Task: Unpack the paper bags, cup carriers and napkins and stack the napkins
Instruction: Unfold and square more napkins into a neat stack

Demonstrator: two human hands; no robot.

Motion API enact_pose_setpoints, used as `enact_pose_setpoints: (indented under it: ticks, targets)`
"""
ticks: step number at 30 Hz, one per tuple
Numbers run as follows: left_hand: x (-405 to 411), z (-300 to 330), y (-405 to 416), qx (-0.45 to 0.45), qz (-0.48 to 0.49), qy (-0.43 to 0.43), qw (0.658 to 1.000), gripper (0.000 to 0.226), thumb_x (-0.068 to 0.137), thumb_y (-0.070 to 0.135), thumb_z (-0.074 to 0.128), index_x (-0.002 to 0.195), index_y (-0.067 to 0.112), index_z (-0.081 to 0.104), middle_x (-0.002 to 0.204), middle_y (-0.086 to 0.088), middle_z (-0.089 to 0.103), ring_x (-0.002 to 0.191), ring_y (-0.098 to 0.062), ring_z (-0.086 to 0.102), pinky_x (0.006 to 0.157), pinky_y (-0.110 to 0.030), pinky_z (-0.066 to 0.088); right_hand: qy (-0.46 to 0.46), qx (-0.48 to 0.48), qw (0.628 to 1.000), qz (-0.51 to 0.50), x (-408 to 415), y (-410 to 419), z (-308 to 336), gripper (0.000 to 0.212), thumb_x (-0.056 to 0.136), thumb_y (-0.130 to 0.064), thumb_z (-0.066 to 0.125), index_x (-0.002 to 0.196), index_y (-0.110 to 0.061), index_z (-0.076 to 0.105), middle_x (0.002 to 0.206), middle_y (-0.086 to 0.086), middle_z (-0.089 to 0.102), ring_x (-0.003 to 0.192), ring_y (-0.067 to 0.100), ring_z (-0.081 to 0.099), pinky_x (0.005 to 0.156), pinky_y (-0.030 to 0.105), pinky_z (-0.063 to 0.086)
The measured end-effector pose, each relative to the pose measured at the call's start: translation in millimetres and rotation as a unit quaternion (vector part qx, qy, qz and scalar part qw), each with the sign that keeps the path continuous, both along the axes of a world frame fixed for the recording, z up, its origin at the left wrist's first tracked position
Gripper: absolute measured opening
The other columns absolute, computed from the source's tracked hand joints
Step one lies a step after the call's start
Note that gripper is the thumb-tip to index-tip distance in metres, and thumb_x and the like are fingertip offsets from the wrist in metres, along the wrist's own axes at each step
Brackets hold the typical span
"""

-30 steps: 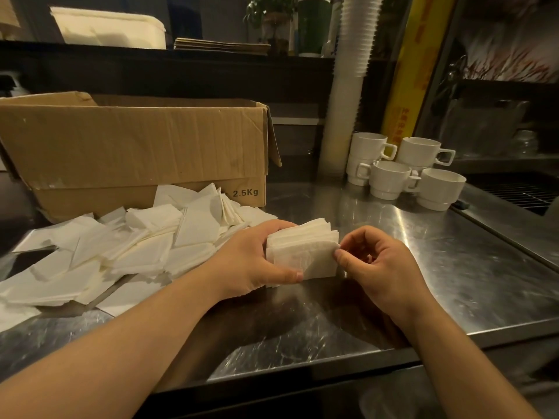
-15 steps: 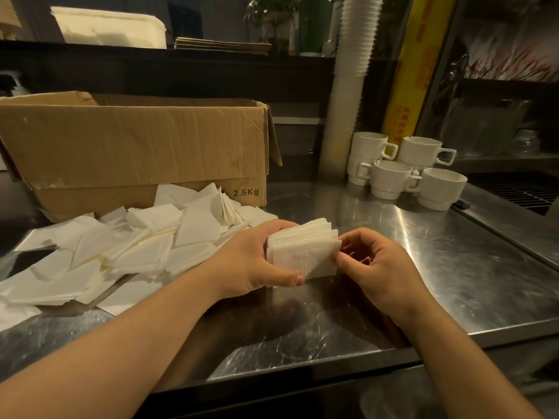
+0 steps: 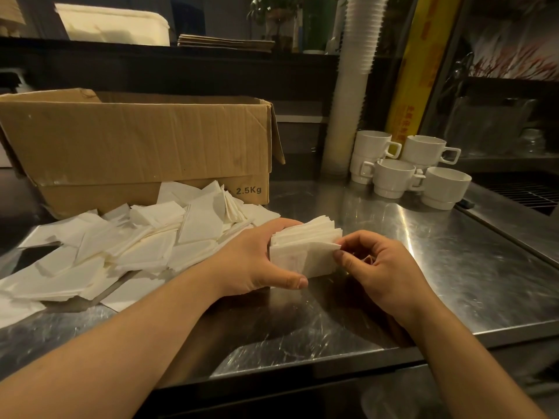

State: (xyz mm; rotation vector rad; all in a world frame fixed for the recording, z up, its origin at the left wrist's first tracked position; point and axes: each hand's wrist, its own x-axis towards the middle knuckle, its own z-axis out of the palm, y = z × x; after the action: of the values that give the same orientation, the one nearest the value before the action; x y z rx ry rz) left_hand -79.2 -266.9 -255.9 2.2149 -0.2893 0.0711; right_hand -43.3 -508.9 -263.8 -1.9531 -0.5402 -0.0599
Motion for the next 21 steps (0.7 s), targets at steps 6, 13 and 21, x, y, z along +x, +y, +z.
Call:
enact_pose_setpoints:
  ticks: [6,13,21]
  targets:
    - [2.3,-3.0,0.1,0.012,0.018,-0.016,1.0,0.063,0.084,0.033,0.085,0.132,0.049,0.047,0.116,0.03,0.059,0.11,0.004,0.057,0.086,-0.008,0.049,-0.017,0.003,0.999,-0.027,3.0,0.9,-0.1,0.02,0.088,-0.026,0.076,0.101,-0.034,0.063,0.089,-0.008,0.071,0.082,0.014,0.066,0.074,0.035,0.062]
    - [3.6,-5.1,1.4,-0.001,0.013,-0.017,1.0,0.062,0.082,0.034,0.087,0.131,0.049,0.051,0.116,0.027,0.062,0.109,0.009,0.057,0.092,-0.014,0.052,-0.011,0.006,1.0,-0.018,2.4,1.0,0.4,0.022,0.087,-0.024,0.078,0.101,-0.033,0.065,0.087,-0.009,0.072,0.081,0.009,0.067,0.072,0.033,0.062]
    - [2.9,-3.3,-0.5,-0.01,0.015,-0.01,1.0,0.057,0.081,0.036,0.087,0.12,0.054,0.049,0.113,0.03,0.059,0.106,0.014,0.055,0.078,-0.002,0.047,-0.015,0.016,0.999,-0.032,2.0,1.2,0.2,0.018,0.087,-0.025,0.078,0.096,-0.029,0.062,0.088,-0.007,0.07,0.08,0.014,0.065,0.072,0.036,0.062]
